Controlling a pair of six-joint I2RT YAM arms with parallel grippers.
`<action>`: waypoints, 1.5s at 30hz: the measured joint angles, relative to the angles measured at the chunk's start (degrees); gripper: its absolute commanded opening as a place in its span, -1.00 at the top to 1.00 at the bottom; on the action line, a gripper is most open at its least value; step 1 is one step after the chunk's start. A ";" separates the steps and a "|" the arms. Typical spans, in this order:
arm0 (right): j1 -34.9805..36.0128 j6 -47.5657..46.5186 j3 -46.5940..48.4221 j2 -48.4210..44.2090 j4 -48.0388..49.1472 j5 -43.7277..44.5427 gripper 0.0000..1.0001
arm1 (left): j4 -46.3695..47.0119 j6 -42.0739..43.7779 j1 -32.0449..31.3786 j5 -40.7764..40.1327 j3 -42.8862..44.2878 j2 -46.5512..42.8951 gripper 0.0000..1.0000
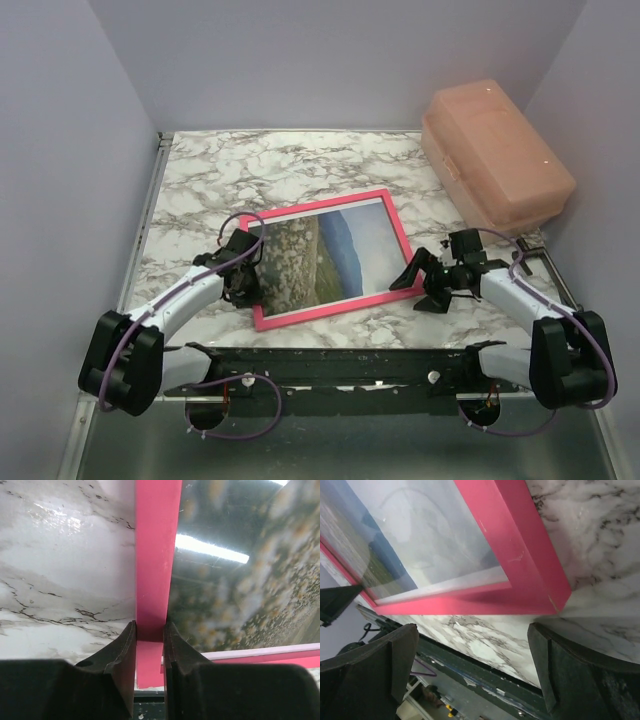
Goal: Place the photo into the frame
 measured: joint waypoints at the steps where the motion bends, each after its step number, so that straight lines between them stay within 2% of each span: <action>1: 0.00 0.33 0.00 1.29 1.42 -0.15 -1.00 | 0.46 -0.15 -0.02 0.17 -0.52 -0.63 0.90; 7: 0.00 3.67 3.41 9.79 8.46 -2.69 -1.00 | 1.95 -2.71 -0.94 1.84 -5.70 -8.46 0.91; 13: 0.00 4.17 11.82 19.78 11.80 -2.99 -1.00 | 2.69 -8.46 -4.13 4.02 -9.97 -15.37 0.90; 17: -0.07 3.93 17.59 25.59 13.05 -2.86 -1.00 | 4.92 -13.16 -9.38 4.46 -10.12 -14.29 0.89; 24: 1.29 2.51 28.24 34.45 13.09 -1.90 -1.00 | 11.37 -19.23 -21.57 7.34 -6.27 -5.35 0.70; 26: 2.60 1.70 30.91 36.26 12.87 -0.98 -1.00 | 12.31 -19.58 -24.15 8.41 -4.68 -2.45 0.55; 31: 5.03 -1.20 34.32 37.73 10.78 2.93 -0.99 | 13.00 -19.89 -28.50 10.34 0.33 4.02 -0.29; 34: 5.53 -2.49 34.42 37.20 9.73 5.07 -1.00 | 13.77 -19.58 -29.00 11.43 0.94 4.35 -0.63; 38: 5.57 -4.20 32.44 34.38 7.08 8.00 -0.99 | 15.15 -18.14 -28.96 13.62 0.92 2.43 -0.83; 45: 7.61 -5.03 26.95 28.79 3.56 10.93 -0.95 | 17.64 -14.93 -26.86 18.23 0.92 -5.68 -0.84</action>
